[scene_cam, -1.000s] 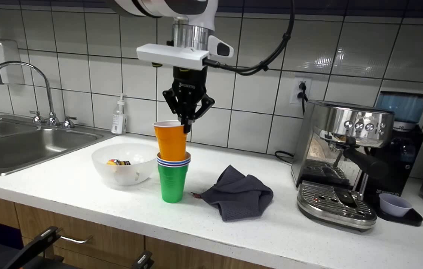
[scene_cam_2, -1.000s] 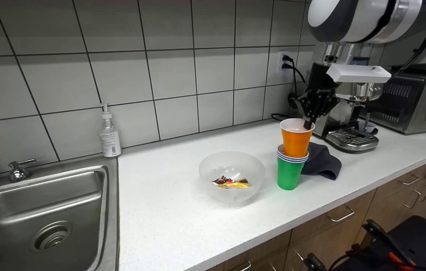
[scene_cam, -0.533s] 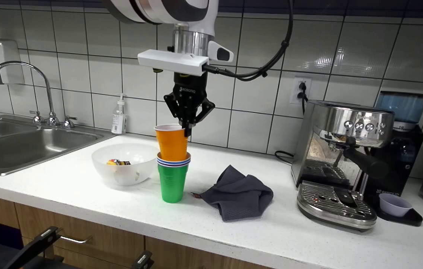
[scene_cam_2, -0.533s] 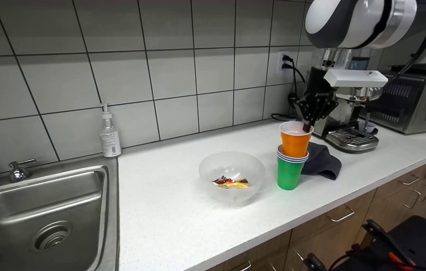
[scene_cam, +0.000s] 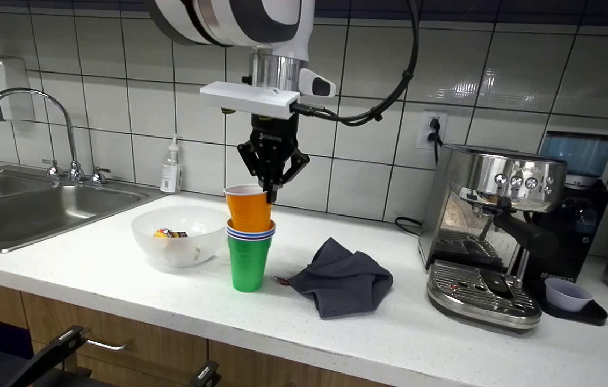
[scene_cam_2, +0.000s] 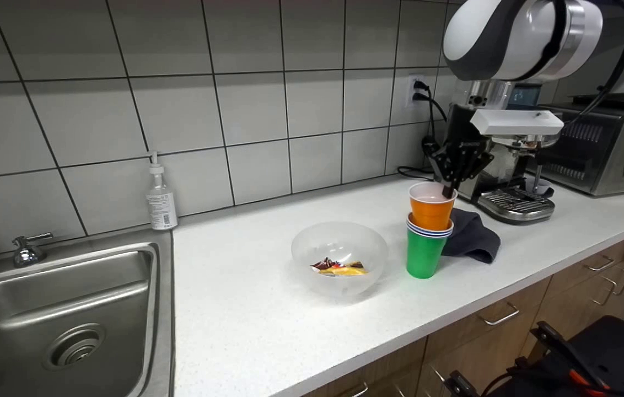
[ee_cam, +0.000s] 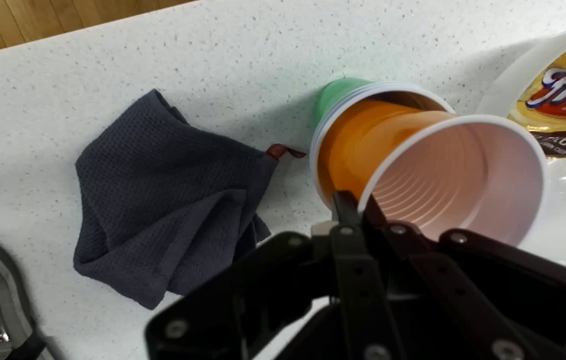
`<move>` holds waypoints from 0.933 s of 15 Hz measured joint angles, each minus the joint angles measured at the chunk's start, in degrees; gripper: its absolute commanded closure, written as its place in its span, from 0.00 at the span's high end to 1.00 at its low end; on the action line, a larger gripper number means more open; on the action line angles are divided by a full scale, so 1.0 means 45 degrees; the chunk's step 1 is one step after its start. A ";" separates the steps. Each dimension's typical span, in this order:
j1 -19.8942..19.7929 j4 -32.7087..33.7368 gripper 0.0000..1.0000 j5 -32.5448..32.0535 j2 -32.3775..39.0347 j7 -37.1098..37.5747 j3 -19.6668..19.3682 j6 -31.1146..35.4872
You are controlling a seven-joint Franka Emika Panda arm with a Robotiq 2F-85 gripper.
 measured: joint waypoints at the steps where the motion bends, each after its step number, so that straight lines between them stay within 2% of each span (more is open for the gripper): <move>1: 0.0000 0.0000 0.01 0.0000 0.0056 0.0011 0.0003 0.0042; 14: 0.0001 0.0001 0.01 0.0001 0.0556 0.0139 0.0064 0.0378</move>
